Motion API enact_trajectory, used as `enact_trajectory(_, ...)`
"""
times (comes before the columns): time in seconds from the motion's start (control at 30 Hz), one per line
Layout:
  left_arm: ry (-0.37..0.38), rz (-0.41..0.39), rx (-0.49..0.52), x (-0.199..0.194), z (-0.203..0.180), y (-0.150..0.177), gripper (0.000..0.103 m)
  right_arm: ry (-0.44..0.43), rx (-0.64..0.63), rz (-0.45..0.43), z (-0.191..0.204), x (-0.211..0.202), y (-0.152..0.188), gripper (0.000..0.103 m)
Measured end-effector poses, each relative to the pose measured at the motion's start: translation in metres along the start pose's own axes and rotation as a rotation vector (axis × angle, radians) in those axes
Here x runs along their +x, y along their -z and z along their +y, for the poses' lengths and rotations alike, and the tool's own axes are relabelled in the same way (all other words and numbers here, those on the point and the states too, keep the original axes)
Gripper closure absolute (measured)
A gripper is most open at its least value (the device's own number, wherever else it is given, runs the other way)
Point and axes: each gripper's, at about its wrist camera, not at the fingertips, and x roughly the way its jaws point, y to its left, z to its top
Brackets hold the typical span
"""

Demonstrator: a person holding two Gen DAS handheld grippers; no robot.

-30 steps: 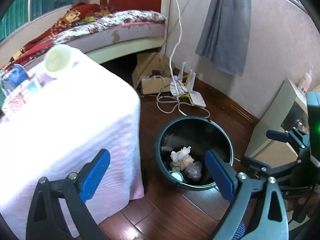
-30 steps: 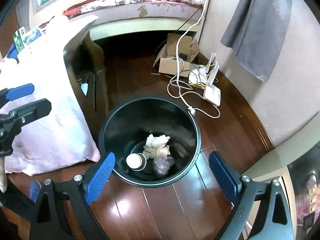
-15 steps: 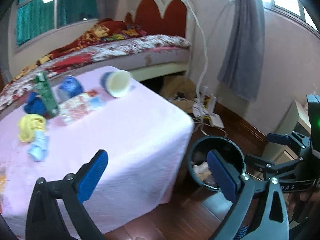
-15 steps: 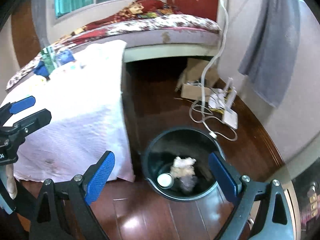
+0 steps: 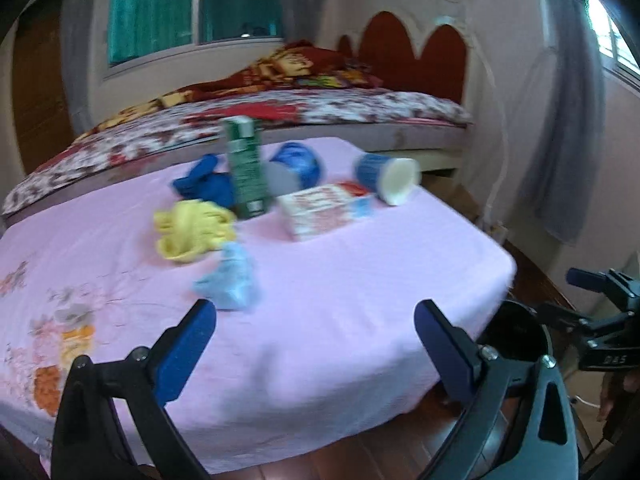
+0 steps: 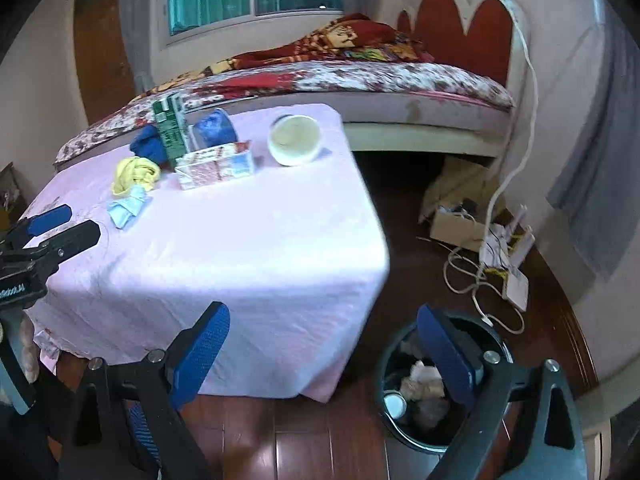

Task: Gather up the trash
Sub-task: 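Move both tools back to the table toward the blue cloth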

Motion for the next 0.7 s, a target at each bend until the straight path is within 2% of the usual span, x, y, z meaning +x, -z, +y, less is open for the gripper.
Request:
enact_trajectory(0.07, -0.027, 0.003, -0.028, 0.005, 0.017, 0.001, 0.004, -0.006, -0.012, -0.009, 0.010, 0.005, -0.005, 0.007)
enact_trajectory(0.3, -0.085, 0.052, -0.070, 0.034, 0.059, 0.001, 0.015, -0.031, -0.025, -0.024, 0.030, 0.020, -0.018, 0.007)
enact_trajectory(0.7, -0.073, 0.097, -0.083, 0.076, 0.070, -0.006, 0.024, -0.023, -0.016, -0.047, 0.041, 0.050, -0.047, 0.007)
